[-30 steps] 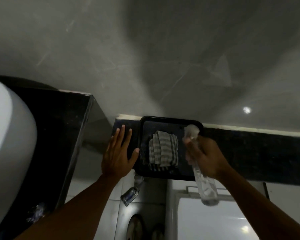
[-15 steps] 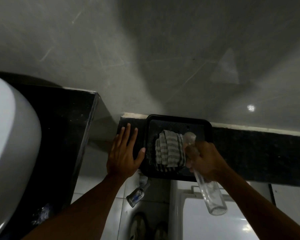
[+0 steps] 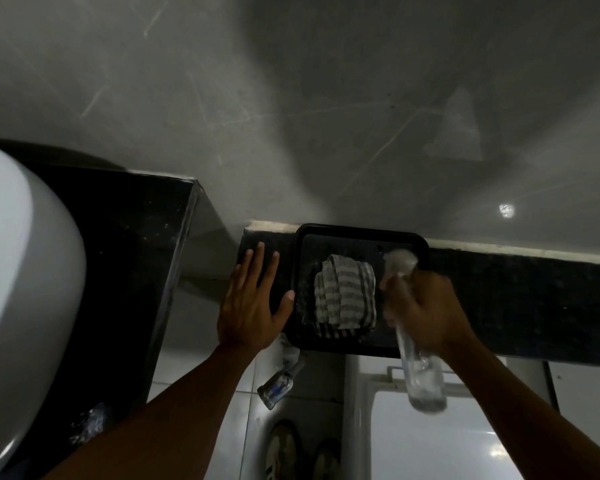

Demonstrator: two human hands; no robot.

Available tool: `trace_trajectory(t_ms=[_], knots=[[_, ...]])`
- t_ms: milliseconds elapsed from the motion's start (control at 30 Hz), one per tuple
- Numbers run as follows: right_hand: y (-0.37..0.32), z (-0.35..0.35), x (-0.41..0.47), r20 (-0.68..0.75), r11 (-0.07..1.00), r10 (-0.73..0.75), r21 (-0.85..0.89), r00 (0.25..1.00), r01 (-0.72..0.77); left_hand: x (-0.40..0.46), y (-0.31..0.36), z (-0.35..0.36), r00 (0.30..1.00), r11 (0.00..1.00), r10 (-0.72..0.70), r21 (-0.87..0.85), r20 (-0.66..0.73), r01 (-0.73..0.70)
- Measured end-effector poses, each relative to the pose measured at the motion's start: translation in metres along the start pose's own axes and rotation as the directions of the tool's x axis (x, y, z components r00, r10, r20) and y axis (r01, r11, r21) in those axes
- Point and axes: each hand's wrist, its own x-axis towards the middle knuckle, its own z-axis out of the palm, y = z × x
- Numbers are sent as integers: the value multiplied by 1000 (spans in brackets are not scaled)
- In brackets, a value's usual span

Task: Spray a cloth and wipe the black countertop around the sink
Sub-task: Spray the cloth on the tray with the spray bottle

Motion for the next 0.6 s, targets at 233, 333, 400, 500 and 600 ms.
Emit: trace_trajectory(t_ms=[233, 333, 400, 500, 600], knots=[[17, -12, 15, -470, 960, -131, 160, 873, 229, 0, -2, 2, 1000, 1000, 5, 28, -3, -5], [30, -5, 11, -426, 949, -275, 27, 862, 315, 1, -3, 3, 1000, 999, 11, 38, -2, -11], [36, -1, 5, -379, 950, -290, -2, 879, 313, 0, -3, 3, 1000, 999, 15, 42, 0, -15], [43, 3, 1, -361, 953, -294, -38, 885, 301, 0, -2, 2, 1000, 999, 17, 45, 2, -17], [45, 3, -2, -345, 968, -242, -23, 907, 249, 0, -1, 2, 1000, 998, 22, 50, 1, -22]])
